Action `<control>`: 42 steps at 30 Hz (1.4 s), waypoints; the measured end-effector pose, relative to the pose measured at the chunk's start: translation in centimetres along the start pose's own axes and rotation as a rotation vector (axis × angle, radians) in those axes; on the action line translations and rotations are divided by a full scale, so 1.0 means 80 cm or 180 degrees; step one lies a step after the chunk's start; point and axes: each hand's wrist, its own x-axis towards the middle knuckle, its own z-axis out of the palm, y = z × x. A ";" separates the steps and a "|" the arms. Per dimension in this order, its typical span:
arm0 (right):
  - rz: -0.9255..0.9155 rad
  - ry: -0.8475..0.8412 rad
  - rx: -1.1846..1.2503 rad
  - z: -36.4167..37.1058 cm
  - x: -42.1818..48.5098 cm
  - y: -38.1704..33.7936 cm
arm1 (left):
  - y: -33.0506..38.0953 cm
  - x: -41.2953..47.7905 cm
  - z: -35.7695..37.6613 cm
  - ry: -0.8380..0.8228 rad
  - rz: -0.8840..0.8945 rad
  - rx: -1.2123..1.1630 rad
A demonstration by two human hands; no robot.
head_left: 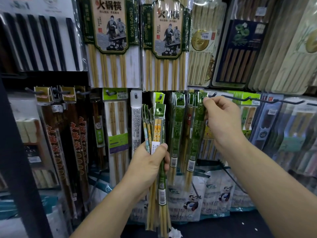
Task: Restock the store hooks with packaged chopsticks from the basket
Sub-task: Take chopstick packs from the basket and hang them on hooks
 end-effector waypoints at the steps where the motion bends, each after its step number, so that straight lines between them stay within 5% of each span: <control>1: 0.0000 -0.0003 -0.0042 0.000 0.001 0.003 | 0.001 0.000 0.000 -0.0034 0.0008 -0.0036; 11: -0.0084 0.0166 -0.0316 -0.003 -0.025 0.014 | -0.002 0.001 -0.006 0.0021 0.0160 -0.0192; 16: 0.0047 -0.1133 -0.0197 0.005 -0.066 0.002 | 0.004 -0.003 -0.003 -0.0161 0.0171 -0.0429; 19: 0.0075 -0.1392 -0.0076 0.013 -0.075 -0.002 | 0.007 -0.007 0.002 -0.0269 0.0233 -0.0537; 31: 0.0330 -0.0746 0.0397 0.006 -0.058 -0.007 | -0.006 0.002 -0.005 0.0134 0.0144 -0.0411; 42: 0.0253 -0.0138 -0.0038 -0.005 -0.020 -0.006 | -0.006 0.000 -0.006 0.0004 0.0095 -0.0479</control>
